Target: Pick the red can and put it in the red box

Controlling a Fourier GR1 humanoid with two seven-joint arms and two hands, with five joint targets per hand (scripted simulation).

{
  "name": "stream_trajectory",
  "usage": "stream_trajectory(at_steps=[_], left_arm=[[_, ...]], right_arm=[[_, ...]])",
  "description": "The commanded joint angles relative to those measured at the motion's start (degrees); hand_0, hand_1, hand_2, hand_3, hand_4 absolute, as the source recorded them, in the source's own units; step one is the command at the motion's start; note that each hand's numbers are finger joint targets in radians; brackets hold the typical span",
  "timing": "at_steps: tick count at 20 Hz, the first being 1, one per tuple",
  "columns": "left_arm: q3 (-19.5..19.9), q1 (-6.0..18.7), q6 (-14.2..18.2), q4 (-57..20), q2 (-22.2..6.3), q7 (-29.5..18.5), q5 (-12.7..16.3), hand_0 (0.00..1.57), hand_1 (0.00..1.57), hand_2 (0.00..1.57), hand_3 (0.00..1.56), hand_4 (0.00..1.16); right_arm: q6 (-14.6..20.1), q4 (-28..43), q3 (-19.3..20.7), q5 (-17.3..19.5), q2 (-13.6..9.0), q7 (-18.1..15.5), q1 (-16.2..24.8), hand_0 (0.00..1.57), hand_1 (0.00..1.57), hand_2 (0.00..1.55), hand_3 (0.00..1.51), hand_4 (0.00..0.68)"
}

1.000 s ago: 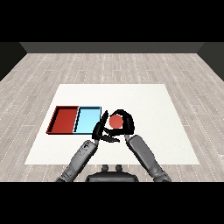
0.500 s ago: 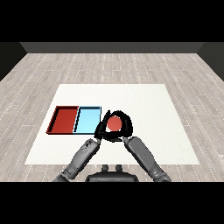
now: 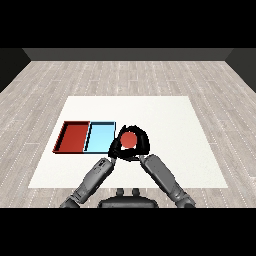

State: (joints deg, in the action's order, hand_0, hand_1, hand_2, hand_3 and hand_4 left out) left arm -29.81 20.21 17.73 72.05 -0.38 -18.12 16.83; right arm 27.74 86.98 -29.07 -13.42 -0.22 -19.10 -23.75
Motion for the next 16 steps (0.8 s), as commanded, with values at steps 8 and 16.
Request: stream_trajectory(at_steps=[8, 16], left_arm=[[-0.53, 3.99, 11.92, -4.87, 0.36, -1.71, 5.93, 1.57, 1.57, 1.56, 1.47, 1.12], [-4.36, 4.69, 17.39, -7.16, 0.34, -7.62, 8.72, 1.57, 1.57, 1.56, 1.48, 1.14]], right_arm=[[4.58, -1.31, -4.16, -1.35, 0.2, -0.9, -2.35, 1.49, 1.49, 1.45, 1.39, 0.654], [4.24, -3.4, -2.08, -2.59, 0.19, 0.7, -5.3, 1.49, 1.49, 1.44, 1.39, 0.642]])
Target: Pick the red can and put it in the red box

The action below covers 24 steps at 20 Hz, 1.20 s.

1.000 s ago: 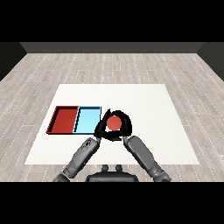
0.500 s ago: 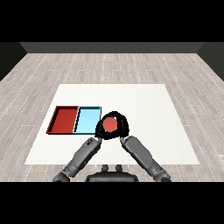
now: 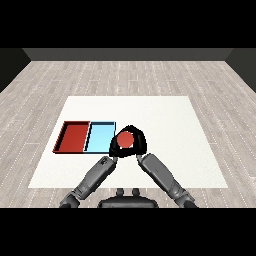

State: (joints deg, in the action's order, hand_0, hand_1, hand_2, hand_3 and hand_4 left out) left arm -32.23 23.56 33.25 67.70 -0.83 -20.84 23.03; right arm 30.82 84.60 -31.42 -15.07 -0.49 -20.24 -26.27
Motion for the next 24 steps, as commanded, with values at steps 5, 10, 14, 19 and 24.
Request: stream_trajectory(at_steps=[5, 10, 14, 19, 24], left_arm=[[-2.02, -4.07, 2.73, 7.22, 0.81, -4.49, -1.58, 1.57, 1.57, 1.57, 1.5, 1.15], [1.52, -1.61, -0.56, 2.7, 0.81, -7.41, 0.05, 1.57, 1.57, 1.57, 1.51, 1.15], [4.22, 1.2, 0.84, 2.53, 0.82, -3.3, -2.62, 1.57, 1.57, 1.57, 1.51, 1.14], [2.14, -2.03, 1.23, 2.18, 0.82, -8.69, -1.67, 1.57, 1.57, 1.57, 1.5, 1.13], [3.03, -3.9, 0.04, 1.06, 0.82, -7.91, -2.36, 1.57, 1.57, 1.57, 1.48, 1.13]], right_arm=[[-2.22, 2.15, 0.65, -0.22, 0.34, 1.29, 3.41, 1.25, 1.25, 1.25, 1.16, 0.0], [-0.48, 0.56, -0.09, 4.49, 0.48, 7.1, 1.26, 0.0, 0.0, 0.0, 0.0, 0.0], [-2.19, -3.31, 0.44, 2.3, 0.46, 5.12, 0.48, 0.0, 0.0, 0.0, 0.0, 0.0], [-0.87, 1.99, 0.38, 4.69, 0.47, 9.46, 2.37, 0.0, 0.0, 0.0, 0.0, 0.0], [-5.35, 0.67, 4.85, 5.28, 0.47, 7.45, 4.11, 0.0, 0.0, 0.0, 0.0, 0.0]])
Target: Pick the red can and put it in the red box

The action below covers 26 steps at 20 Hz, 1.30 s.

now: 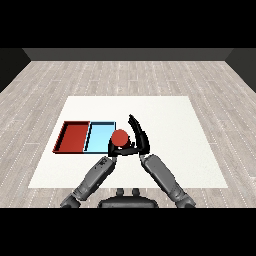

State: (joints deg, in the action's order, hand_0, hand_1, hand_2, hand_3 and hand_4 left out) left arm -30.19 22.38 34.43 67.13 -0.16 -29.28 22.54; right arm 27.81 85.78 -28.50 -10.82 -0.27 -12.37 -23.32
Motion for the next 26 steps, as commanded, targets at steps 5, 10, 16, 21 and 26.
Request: stream_trajectory(at_steps=[5, 10, 16, 21, 26], left_arm=[[-1.94, -2.5, 3.49, 1.88, 0.15, -1.02, -1.3, 1.57, 1.57, 1.57, 1.47, 1.13], [3.16, -1.79, 0.64, 4.91, -0.92, 3.97, -4.61, 1.57, 1.57, 1.56, 1.47, 1.13], [8.84, 0.56, -0.24, 5.12, -2.89, 6.29, -7.05, 1.57, 1.57, 1.57, 1.48, 1.13], [14.71, -1.38, -2.46, 10.4, -14.21, 9.73, -5.85, 1.57, 1.57, 1.57, 1.48, 1.13], [16.62, -1.18, 0.26, 10.93, -20.6, 16.58, -9.43, 1.57, 1.57, 1.57, 1.49, 1.11]], right_arm=[[-5.64, 0.7, 5.82, -1.8, 0.25, -1.3, 1.92, 0.0, 0.0, 0.0, 0.0, 0.0], [-7.75, 17.57, 6.5, -1.7, -6.38, 3.11, 10.67, 0.0, 0.0, 0.0, 0.0, 0.0], [-12.87, 20.25, 10.19, -5.53, -6.91, 0.2, 18.29, 0.0, 0.0, 0.0, 0.0, 0.0], [-12.97, 24.6, 15.41, -7.41, -11.18, 3.44, 20.2, 0.0, 0.0, 0.0, 0.0, 0.0], [-14.63, 22.86, 17.71, -7.98, -12.17, -0.4, 27.88, 0.0, 0.0, 0.0, 0.0, 0.0]])
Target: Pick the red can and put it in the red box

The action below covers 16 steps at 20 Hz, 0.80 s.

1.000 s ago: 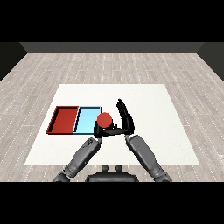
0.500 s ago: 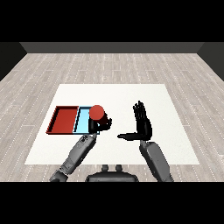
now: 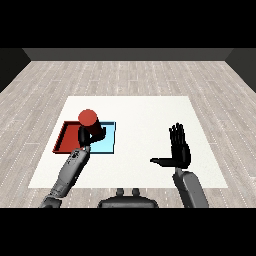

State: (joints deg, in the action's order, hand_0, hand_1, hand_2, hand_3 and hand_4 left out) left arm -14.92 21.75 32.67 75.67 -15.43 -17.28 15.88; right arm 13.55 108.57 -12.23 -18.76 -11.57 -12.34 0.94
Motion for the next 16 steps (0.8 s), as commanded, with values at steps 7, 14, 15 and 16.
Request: stream_trajectory(at_steps=[7, 14, 15, 16], left_arm=[[6.56, 0.34, -5.06, -12.85, -16.55, 10.09, -3.67, 1.57, 1.57, 1.55, 1.49, 1.11], [6.15, 6.15, -7.62, -40.46, -15.77, 10.08, -8.0, 1.57, 1.57, 1.52, 1.43, 1.02], [5.31, 8.83, -7.08, -43.4, -16.8, 11.97, -10.11, 1.57, 1.57, 1.53, 1.42, 1.0], [6.15, 8.33, -7.78, -46.42, -17.12, 12.59, -9.44, 1.51, 1.51, 1.43, 1.36, 0.97]], right_arm=[[-3.6, -5.85, 5.04, -3.02, -0.79, -2.29, 1.4, 0.0, 0.0, 0.0, 0.0, 0.0], [-3.91, -10.89, 6.69, -2.81, -0.35, -3.74, -0.78, 0.0, 0.0, 0.0, 0.0, 0.0], [-3.2, -9.98, 4.55, -0.8, 1.08, -5.66, 0.75, 0.0, 0.0, 0.0, 0.0, 0.0], [-6.27, -10.88, 7.23, -4.37, -0.23, -6.02, 0.28, 0.0, 0.0, 0.0, 0.0, 0.0]])
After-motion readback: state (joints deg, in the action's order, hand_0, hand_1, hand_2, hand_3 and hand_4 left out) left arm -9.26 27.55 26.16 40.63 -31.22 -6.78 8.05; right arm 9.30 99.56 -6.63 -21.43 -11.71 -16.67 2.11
